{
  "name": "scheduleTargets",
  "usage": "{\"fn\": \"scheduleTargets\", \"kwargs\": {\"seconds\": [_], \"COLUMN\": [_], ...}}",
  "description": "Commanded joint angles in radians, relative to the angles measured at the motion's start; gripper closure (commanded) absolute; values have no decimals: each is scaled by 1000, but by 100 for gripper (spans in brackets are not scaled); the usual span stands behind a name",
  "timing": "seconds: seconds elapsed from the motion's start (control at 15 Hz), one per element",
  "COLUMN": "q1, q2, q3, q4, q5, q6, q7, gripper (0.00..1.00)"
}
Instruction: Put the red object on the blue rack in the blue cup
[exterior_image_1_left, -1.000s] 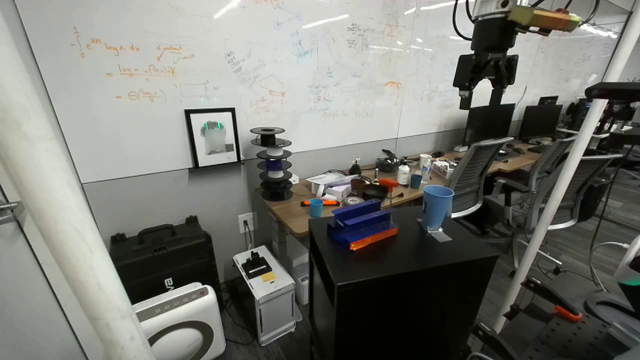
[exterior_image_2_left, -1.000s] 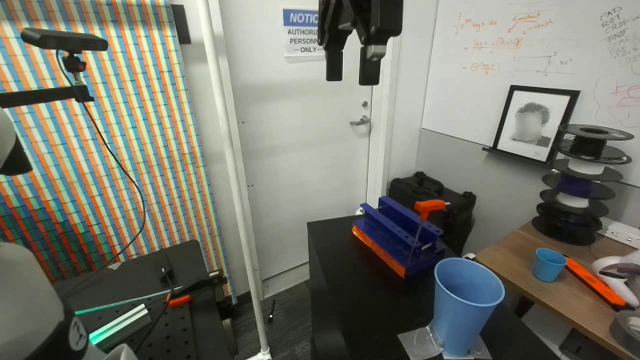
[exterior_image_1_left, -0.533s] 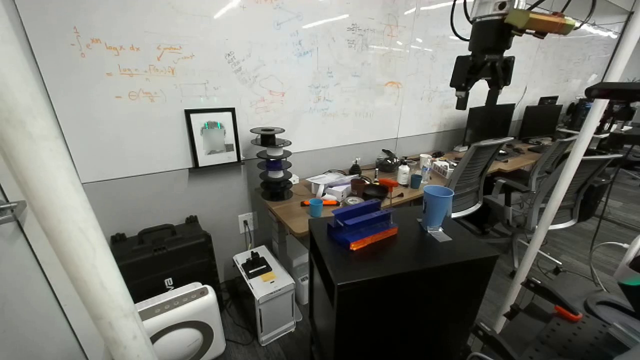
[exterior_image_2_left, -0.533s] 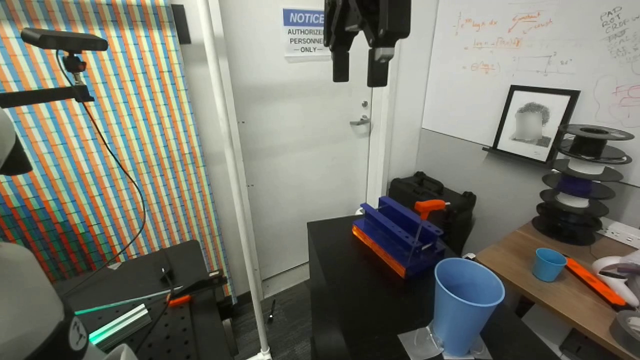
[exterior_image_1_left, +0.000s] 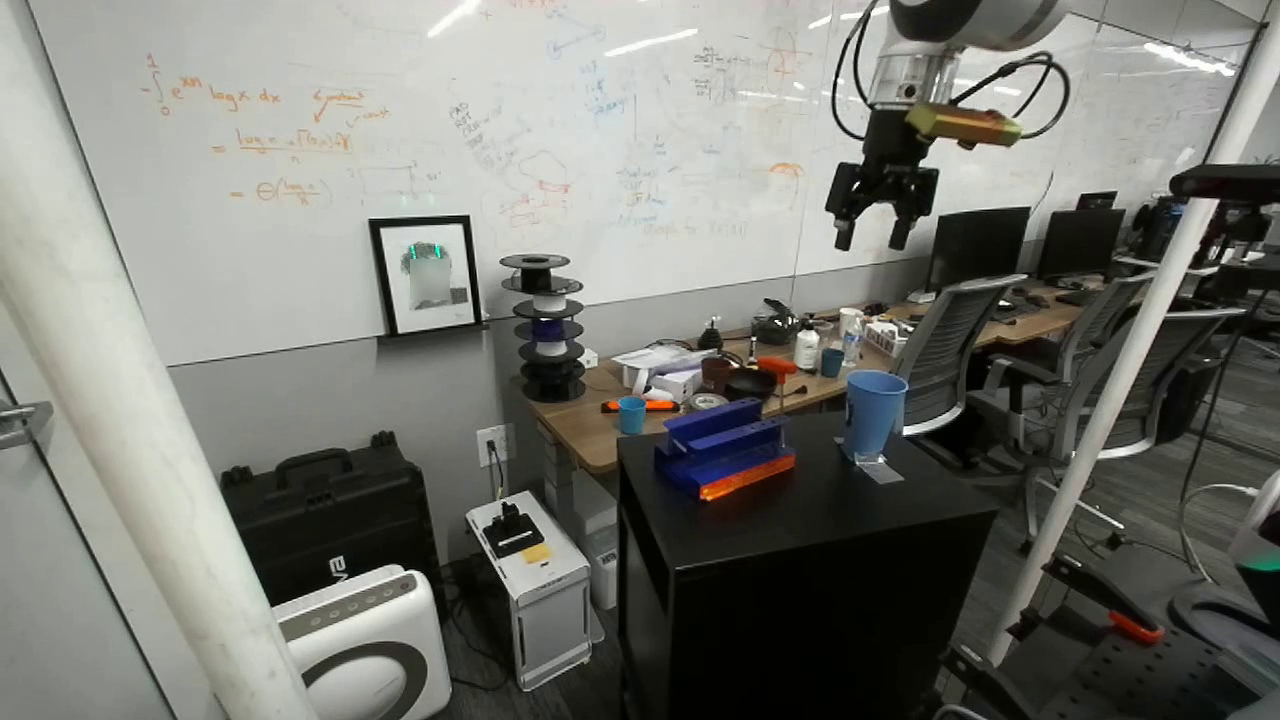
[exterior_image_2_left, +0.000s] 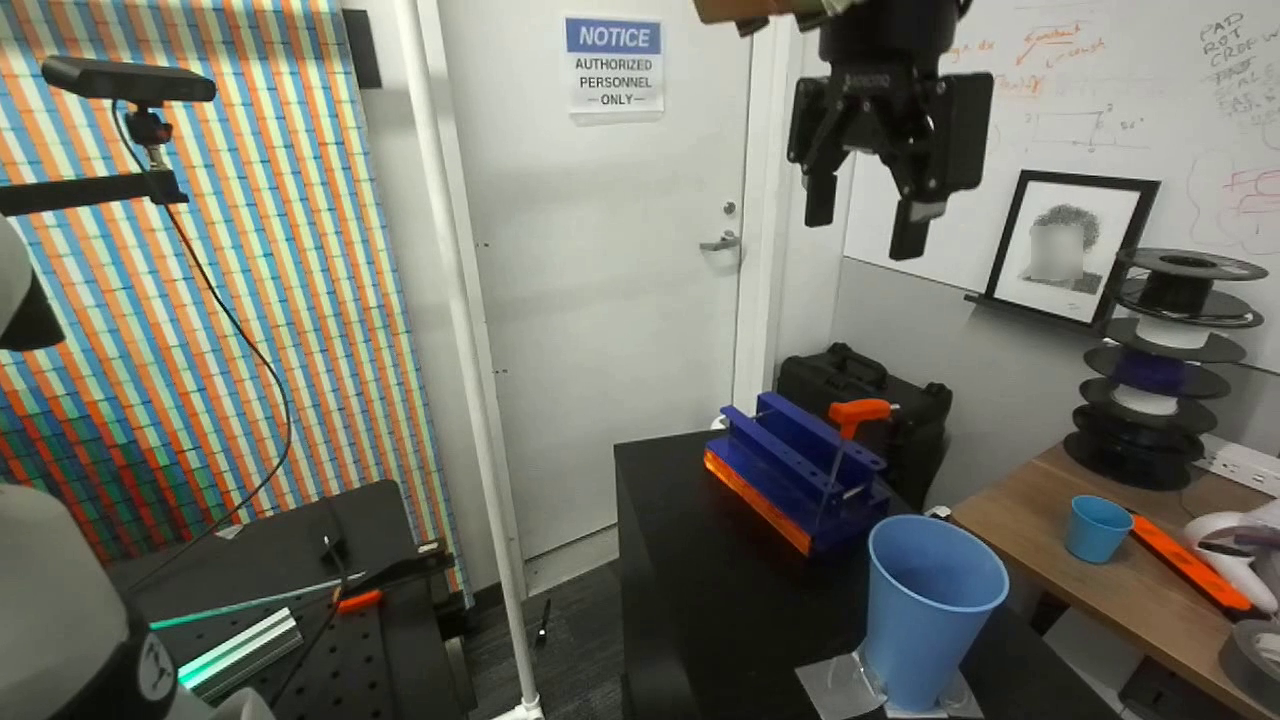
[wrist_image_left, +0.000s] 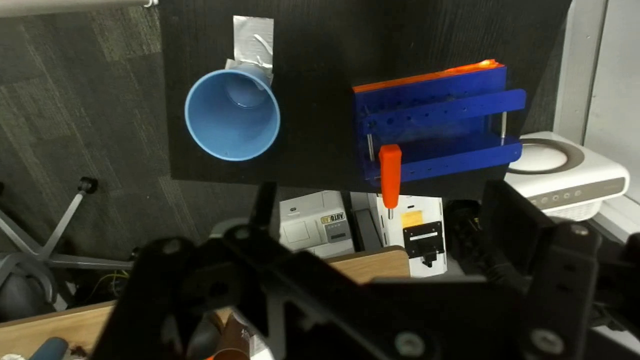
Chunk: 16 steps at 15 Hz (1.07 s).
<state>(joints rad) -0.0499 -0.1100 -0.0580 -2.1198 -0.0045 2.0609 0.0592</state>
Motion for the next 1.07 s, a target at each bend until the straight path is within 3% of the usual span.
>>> {"fn": "scheduleTargets", "kwargs": {"seconds": [0.0, 0.27, 0.47, 0.93, 1.0], "q1": [9, 7, 6, 21, 26], "q2": [217, 390, 491, 636, 648], "q3": [5, 33, 37, 47, 48], "q4": [177, 300, 354, 427, 430], "q5": [97, 151, 118, 97, 91], "q6": [-2, -41, -45, -45, -46], "q7": [-57, -66, -51, -43, -41], "gripper": [0, 0, 0, 0, 4]}}
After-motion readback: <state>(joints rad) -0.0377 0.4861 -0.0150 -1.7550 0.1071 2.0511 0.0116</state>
